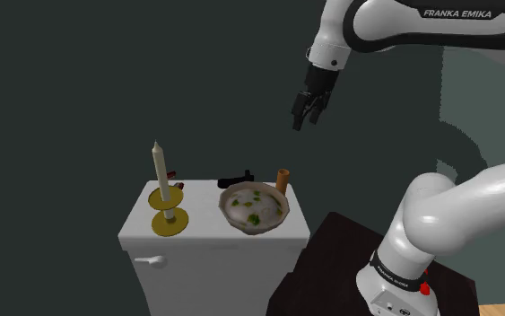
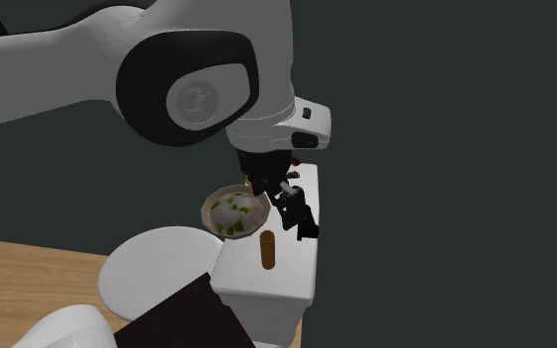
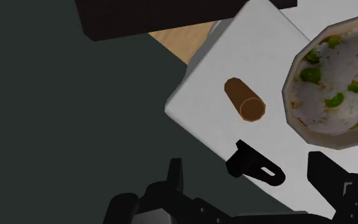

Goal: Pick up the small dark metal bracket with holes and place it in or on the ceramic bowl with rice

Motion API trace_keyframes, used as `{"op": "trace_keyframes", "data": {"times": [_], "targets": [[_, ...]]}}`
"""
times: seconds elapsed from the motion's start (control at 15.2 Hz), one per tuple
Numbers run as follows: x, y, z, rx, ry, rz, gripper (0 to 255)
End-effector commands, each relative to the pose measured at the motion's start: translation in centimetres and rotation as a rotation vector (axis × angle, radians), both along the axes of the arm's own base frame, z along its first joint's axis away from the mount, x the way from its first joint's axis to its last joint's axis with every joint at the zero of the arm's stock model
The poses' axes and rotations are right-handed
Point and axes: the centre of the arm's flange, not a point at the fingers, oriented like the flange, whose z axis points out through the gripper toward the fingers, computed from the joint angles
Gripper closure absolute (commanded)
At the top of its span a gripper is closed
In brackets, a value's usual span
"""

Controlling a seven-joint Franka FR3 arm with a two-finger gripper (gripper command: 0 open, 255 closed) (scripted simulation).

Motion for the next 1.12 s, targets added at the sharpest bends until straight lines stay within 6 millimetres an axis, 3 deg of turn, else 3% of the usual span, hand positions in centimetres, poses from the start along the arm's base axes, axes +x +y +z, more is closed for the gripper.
{"op": "trace_keyframes", "data": {"times": [0.0,1.06], "targets": [[0.0,0.0,0.0,0.000,0.000,0.000,0],[11.2,5.2,-16.9,-0.023,-0.040,-0.079,0]]}}
